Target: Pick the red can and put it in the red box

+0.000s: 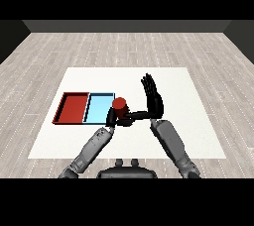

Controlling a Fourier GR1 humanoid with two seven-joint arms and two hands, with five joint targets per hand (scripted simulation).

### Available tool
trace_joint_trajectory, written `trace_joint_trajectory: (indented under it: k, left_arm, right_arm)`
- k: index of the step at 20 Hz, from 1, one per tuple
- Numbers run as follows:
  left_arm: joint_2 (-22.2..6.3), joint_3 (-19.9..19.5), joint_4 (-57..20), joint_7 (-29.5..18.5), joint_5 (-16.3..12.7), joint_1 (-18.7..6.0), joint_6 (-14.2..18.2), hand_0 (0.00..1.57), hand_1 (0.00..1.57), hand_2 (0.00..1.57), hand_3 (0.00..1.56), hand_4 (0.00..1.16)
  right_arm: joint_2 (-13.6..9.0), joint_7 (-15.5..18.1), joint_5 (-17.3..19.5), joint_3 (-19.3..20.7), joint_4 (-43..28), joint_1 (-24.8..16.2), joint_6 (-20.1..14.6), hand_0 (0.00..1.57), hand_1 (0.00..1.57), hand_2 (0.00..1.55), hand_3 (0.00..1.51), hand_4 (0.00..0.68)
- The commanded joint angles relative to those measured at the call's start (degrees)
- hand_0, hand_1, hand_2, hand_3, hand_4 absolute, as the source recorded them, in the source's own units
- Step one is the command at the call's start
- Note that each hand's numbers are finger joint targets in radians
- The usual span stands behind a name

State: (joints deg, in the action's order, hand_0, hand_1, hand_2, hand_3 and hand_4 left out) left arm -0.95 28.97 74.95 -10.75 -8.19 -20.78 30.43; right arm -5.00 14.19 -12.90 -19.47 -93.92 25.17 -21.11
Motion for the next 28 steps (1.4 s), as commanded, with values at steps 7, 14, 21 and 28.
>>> trace_joint_trajectory:
  k: [7, 14, 21, 28]
  left_arm:
    - [-5.9, -5.0, 7.6, 2.7, 2.3, 3.2, -2.1, 1.57, 1.57, 1.57, 1.47, 1.13]
    - [-14.1, -9.8, 14.1, 9.2, 4.8, 3.6, -3.5, 1.57, 1.57, 1.56, 1.46, 1.11]
    - [-18.6, -15.7, 8.1, 11.2, 8.6, -0.7, -4.6, 1.57, 1.57, 1.56, 1.43, 1.13]
    - [-22.9, -21.9, -12.5, 10.6, 11.3, -10.7, -7.5, 1.53, 1.53, 1.34, 1.45, 1.1]
  right_arm:
    - [-5.6, -1.2, -4.7, 11.9, -10.4, -9.4, 3.1, 0.0, 0.0, 0.0, 0.0, 0.0]
    - [-8.6, 6.5, -6.2, 17.0, -1.4, -16.7, 10.3, 0.0, 0.0, 0.0, 0.0, 0.0]
    - [-8.5, 8.8, -4.7, 17.1, 6.1, -20.4, 13.5, 0.0, 0.0, 0.0, 0.0, 0.0]
    - [-6.1, 13.2, -3.6, 16.3, 7.9, -26.1, 14.1, 0.0, 0.0, 0.0, 0.0, 0.0]
